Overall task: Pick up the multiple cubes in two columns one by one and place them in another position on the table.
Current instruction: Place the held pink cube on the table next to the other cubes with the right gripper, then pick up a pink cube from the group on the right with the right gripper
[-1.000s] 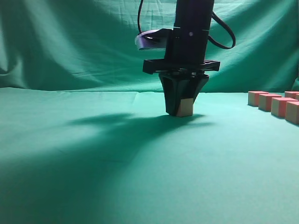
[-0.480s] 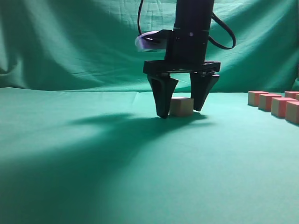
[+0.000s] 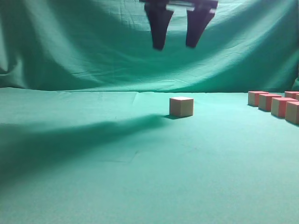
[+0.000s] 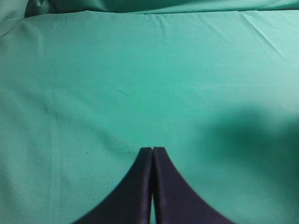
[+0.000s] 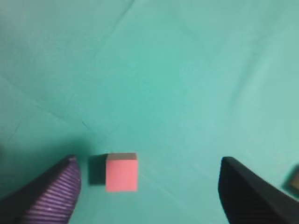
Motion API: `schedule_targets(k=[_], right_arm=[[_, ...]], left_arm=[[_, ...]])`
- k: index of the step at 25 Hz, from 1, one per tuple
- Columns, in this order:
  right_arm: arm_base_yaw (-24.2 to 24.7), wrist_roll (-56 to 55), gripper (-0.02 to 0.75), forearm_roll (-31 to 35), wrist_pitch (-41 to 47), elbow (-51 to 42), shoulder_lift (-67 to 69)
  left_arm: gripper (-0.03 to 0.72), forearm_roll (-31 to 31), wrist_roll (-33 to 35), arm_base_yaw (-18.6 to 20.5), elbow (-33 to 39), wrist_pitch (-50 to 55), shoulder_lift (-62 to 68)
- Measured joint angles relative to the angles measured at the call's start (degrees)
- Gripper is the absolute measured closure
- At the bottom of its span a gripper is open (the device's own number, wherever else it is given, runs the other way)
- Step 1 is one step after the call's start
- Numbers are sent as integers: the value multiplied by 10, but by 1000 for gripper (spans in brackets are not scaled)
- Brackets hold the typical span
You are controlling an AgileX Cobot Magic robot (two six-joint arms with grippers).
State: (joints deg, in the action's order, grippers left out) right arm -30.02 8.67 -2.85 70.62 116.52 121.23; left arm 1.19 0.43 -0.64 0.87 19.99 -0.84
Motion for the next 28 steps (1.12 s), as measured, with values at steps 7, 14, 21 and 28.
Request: schedule_targets(k=[7, 14, 21, 28], right_arm=[[28, -50, 146, -43, 5, -52, -138], [122, -94, 146, -53, 8, -235, -291], [204, -101, 200, -53, 1, -442, -382], [258, -103, 200, -36, -90, -588, -401]], left_arm=[[688, 0, 0, 0, 0, 0, 0], [688, 0, 0, 0, 0, 0, 0], [688, 0, 0, 0, 0, 0, 0], [688, 0, 0, 0, 0, 0, 0]])
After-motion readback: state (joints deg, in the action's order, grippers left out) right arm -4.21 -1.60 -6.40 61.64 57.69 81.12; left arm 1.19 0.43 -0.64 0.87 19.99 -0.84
